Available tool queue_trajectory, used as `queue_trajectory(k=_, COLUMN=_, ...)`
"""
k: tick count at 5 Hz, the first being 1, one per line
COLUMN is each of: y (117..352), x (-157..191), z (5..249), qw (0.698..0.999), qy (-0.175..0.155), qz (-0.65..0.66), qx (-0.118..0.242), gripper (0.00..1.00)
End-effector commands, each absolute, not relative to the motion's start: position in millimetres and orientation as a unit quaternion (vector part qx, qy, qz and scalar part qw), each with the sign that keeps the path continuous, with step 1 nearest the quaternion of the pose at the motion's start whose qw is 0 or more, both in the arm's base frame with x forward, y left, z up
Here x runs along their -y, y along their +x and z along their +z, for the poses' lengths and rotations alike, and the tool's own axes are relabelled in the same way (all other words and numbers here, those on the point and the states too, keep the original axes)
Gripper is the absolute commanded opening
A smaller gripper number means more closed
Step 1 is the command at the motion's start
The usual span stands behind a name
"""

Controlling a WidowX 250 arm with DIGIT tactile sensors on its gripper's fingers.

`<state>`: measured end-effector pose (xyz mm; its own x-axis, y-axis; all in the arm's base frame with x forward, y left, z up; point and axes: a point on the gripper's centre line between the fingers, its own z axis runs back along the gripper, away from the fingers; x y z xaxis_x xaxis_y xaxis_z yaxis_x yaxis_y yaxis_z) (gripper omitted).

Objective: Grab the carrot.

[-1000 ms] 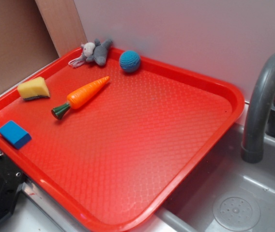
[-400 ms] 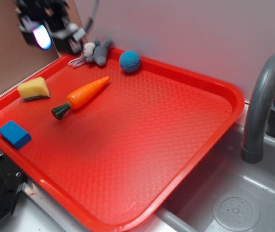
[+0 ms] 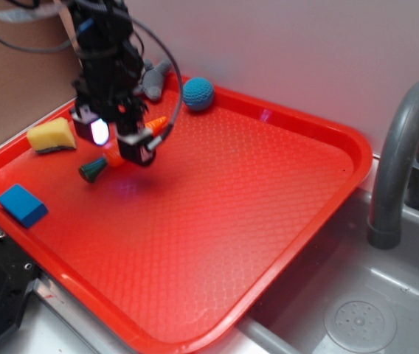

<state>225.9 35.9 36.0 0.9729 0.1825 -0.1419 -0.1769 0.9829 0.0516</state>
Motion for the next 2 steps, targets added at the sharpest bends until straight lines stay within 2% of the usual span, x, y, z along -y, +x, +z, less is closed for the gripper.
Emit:
queue_trajectory(k=1, y=229.9, x=-51.9, z=20.4, qw=0.991, qy=0.070, qz=0.093, qx=-0.072, gripper=0.00)
queue_trajectory(k=2, y=230.5, x=-47.9, z=23.7, qw=0.992, qy=0.062, qz=0.084, qx=-0.072, gripper=0.00)
